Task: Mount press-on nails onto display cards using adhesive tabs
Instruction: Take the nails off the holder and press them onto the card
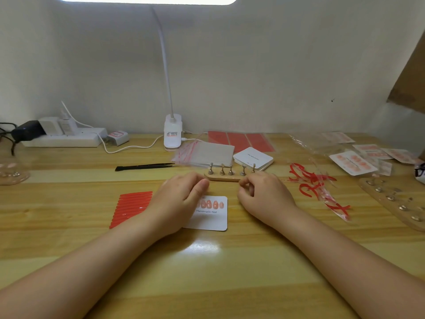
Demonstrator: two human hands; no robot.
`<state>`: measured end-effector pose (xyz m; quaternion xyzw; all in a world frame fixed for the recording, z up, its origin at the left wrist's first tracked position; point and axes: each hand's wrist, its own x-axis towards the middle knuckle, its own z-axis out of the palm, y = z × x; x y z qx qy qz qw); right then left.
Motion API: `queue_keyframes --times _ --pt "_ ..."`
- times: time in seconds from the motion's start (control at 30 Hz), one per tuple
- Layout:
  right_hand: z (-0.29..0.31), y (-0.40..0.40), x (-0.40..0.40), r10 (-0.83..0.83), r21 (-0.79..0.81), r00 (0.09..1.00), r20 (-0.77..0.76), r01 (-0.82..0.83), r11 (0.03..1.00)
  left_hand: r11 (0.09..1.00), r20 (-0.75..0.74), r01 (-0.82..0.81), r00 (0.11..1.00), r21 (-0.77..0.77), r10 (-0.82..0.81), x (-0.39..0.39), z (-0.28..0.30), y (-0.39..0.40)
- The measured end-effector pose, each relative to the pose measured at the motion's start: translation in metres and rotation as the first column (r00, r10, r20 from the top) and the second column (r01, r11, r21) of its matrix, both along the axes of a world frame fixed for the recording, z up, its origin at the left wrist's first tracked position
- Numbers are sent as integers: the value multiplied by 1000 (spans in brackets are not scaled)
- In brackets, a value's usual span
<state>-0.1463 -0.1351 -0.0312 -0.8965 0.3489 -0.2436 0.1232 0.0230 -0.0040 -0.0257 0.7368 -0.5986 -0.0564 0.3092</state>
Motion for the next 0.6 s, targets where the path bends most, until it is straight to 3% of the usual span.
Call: queue_keyframes --times 0.23,0.33,0.4,0.6 --pt "4 5 -2 33 6 998 61 -34 999 999 -20 -46 999 -15 46 0 3 3" --pt "5 9 -4 82 -18 993 81 -81 997 976 106 79 989 205 -102 5 10 9" --pt "6 11 -5 83 -19 993 80 -82 996 936 53 149 983 319 -175 8 15 12" --pt "5 13 -6 84 -14 989 121 -83 996 950 -55 208 978 234 -200 12 11 11"
